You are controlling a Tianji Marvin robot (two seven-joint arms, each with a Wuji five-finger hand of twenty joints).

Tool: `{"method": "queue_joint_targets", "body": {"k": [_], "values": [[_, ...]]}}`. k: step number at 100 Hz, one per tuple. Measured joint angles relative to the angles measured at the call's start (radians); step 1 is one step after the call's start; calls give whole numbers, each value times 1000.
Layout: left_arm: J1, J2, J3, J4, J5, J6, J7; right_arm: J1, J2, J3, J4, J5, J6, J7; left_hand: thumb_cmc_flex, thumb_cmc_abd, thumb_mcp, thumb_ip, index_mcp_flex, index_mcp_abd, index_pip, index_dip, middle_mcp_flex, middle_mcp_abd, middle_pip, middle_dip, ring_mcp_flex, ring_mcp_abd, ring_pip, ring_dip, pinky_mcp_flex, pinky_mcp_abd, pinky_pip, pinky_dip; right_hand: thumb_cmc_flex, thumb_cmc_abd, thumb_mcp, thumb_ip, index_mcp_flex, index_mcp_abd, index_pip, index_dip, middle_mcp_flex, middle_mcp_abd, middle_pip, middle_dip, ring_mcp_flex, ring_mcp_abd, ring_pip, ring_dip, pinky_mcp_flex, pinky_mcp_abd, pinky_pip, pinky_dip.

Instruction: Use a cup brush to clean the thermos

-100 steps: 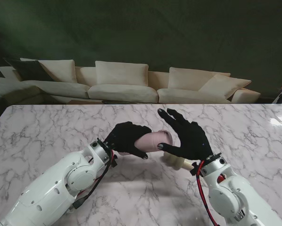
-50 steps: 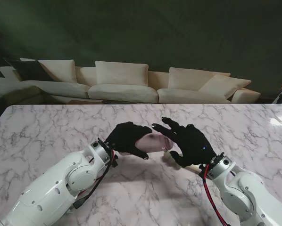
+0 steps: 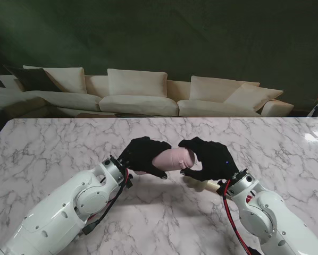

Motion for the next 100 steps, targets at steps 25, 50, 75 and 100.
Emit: {"method": "queue_joint_targets", "body": {"k": [25, 50, 75, 100], "values": [[2, 1, 0, 0, -2, 0, -5, 19, -23, -54, -4, 178, 111, 51, -2, 0, 0, 44, 0, 3, -8, 8, 0, 0, 1, 0, 0, 4, -3, -17, -17, 10, -42, -2, -184, 163, -285, -1, 377, 48, 54, -99, 590, 34, -2, -22, 259, 141, 274, 44, 238, 207, 182, -56], [4, 1, 2, 0, -3, 1, -9, 3, -33, -74, -42, 123, 183, 42, -2, 0, 0, 53, 1, -2, -5, 14, 0, 0, 9, 0, -1, 10, -4, -17, -25, 16, -51, -2, -358, 432, -326, 35, 279, -17, 49, -149, 464, 62, -69, -33, 257, 174, 123, -31, 165, 231, 183, -105], [4, 0, 2, -1, -6, 6, -9, -40, -35, -48, -75, 70, 198, 34, -2, 0, 0, 53, 1, -2, -5, 14, 0, 0, 9, 0, -1, 10, -4, -17, -25, 17, -51, -2, -408, 431, -265, 38, -262, -129, -59, -149, -222, 24, -179, -84, -198, 177, -300, -98, -248, 230, -52, -107], [5, -4, 3, 1, -12, 8, 7, -95, -41, 20, -100, 85, 188, -32, -2, 0, 0, 53, 1, -2, -4, 14, 0, 0, 9, 0, -1, 10, -4, -17, -25, 17, -51, -2, -408, 413, -264, 38, -338, -118, -129, -141, -399, 27, -199, -112, -372, 164, -418, -176, -407, 194, -211, -99]]}}
